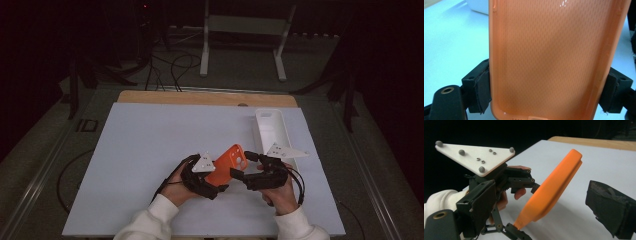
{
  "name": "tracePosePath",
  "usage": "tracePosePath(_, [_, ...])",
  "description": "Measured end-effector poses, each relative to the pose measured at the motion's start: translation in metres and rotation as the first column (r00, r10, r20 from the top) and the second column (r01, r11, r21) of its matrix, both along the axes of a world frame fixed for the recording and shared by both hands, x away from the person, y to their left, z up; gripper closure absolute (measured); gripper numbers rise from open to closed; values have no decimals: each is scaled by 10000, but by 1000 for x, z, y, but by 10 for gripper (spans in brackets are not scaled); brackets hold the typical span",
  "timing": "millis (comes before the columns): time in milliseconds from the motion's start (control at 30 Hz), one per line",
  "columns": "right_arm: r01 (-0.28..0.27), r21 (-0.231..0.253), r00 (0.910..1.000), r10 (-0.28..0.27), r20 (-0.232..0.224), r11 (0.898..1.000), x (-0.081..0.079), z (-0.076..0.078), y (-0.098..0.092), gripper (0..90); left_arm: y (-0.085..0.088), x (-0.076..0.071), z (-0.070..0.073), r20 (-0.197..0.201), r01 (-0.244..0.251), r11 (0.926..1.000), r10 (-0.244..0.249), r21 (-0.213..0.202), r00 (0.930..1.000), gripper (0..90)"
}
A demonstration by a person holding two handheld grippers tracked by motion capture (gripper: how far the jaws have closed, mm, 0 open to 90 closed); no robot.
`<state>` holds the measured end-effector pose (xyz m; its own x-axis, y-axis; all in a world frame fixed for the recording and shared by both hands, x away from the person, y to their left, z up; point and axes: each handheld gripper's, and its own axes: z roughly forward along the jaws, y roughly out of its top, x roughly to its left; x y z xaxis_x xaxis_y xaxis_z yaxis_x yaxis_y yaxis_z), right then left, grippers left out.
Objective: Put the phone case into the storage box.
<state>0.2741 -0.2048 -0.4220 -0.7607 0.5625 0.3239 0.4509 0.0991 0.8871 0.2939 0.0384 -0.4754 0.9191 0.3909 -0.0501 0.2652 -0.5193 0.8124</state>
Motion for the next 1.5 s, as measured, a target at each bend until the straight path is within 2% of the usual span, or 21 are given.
tracePosePath(100, [-101,109,9999,99,122,9999,-1,2,-2,89,1,0,1,-87,43,9999,-45,-152,10000,153])
tracePosePath(533, [-435,-321,9981,448,416,9985,-1,4,-9,78,4,0,4,-356,362,9982,-379,-468,9986,153])
tracePosePath(667, [-531,-198,9967,542,609,9984,1,4,-12,77,4,-1,4,-432,471,9970,-498,-612,9978,153])
tracePosePath(1133, [-1402,185,9818,1366,1316,9900,4,4,-13,78,7,-2,8,-690,818,9899,-902,-1160,9935,152])
tracePosePath(1367, [-1863,158,9722,1820,1471,9824,5,4,-12,78,8,-3,8,-904,1139,9820,-1285,-1508,9876,153])
tracePosePath(1500, [-2120,103,9668,2082,1482,9772,5,4,-10,78,7,-3,8,-958,1406,9783,-1563,-1524,9831,152])
